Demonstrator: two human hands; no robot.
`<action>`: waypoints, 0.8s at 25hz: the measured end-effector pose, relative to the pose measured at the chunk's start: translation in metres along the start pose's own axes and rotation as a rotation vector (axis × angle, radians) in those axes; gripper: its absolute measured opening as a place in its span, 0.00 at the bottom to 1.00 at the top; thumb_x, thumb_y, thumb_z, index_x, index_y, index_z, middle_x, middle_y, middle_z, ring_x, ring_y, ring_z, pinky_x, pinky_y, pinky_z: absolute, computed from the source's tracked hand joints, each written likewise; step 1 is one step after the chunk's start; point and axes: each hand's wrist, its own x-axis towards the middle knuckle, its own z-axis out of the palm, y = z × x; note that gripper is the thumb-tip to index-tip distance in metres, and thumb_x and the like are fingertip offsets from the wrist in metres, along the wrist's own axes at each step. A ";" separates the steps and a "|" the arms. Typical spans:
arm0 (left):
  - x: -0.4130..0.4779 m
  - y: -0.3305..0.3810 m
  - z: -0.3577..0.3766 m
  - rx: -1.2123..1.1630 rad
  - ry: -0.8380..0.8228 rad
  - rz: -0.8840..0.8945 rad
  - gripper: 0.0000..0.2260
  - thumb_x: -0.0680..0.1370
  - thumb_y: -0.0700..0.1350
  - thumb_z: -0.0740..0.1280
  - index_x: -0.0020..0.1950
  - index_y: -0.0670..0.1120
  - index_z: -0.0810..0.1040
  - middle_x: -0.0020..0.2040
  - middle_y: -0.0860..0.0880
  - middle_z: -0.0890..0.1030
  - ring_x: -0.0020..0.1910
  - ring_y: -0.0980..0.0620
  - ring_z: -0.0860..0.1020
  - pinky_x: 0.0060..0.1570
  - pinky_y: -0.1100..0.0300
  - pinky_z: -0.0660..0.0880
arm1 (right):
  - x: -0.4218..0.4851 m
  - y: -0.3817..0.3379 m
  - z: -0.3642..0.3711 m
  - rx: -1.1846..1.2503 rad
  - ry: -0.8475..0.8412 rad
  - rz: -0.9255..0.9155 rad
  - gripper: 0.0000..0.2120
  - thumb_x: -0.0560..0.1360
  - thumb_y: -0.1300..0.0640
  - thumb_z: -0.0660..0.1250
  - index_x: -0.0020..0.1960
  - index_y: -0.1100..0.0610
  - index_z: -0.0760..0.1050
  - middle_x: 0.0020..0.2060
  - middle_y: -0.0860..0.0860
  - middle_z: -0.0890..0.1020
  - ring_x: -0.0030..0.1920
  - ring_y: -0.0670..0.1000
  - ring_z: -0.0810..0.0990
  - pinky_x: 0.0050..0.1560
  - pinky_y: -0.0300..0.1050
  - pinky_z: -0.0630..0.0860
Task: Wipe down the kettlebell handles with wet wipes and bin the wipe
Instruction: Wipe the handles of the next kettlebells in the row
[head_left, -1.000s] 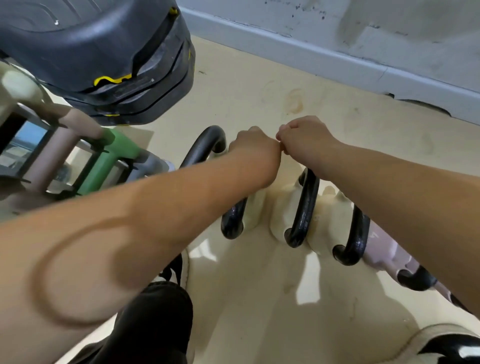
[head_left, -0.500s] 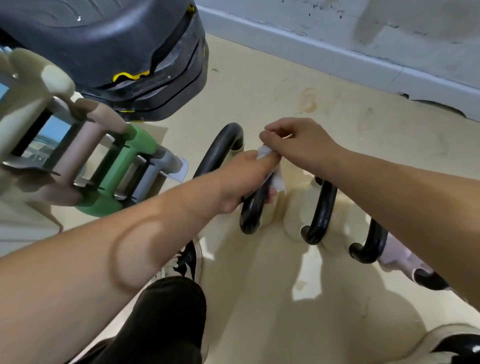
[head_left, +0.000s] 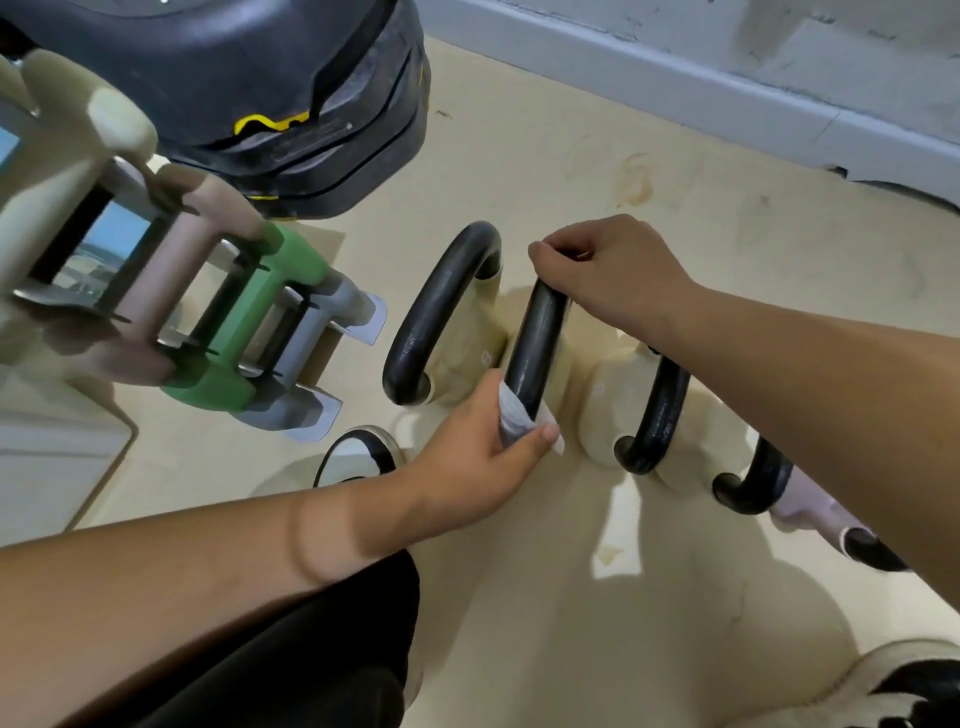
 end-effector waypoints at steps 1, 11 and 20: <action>0.010 0.009 -0.002 -0.014 -0.008 -0.001 0.13 0.83 0.52 0.66 0.51 0.42 0.79 0.34 0.57 0.78 0.34 0.61 0.74 0.40 0.62 0.72 | -0.001 0.000 0.000 -0.004 0.004 0.002 0.18 0.75 0.38 0.63 0.40 0.50 0.82 0.26 0.45 0.76 0.29 0.48 0.72 0.37 0.45 0.74; 0.024 0.004 -0.003 -0.064 0.028 0.089 0.14 0.83 0.50 0.65 0.47 0.40 0.72 0.36 0.47 0.77 0.34 0.54 0.74 0.42 0.54 0.76 | -0.007 -0.003 -0.002 0.011 -0.006 0.009 0.18 0.74 0.40 0.62 0.35 0.51 0.78 0.23 0.47 0.68 0.29 0.49 0.66 0.36 0.45 0.70; 0.001 -0.026 0.001 0.065 -0.031 0.094 0.15 0.78 0.48 0.68 0.62 0.45 0.74 0.51 0.48 0.79 0.51 0.48 0.78 0.55 0.49 0.77 | -0.006 -0.002 0.002 -0.008 0.023 0.002 0.20 0.75 0.40 0.61 0.37 0.55 0.77 0.22 0.47 0.68 0.29 0.50 0.67 0.37 0.45 0.71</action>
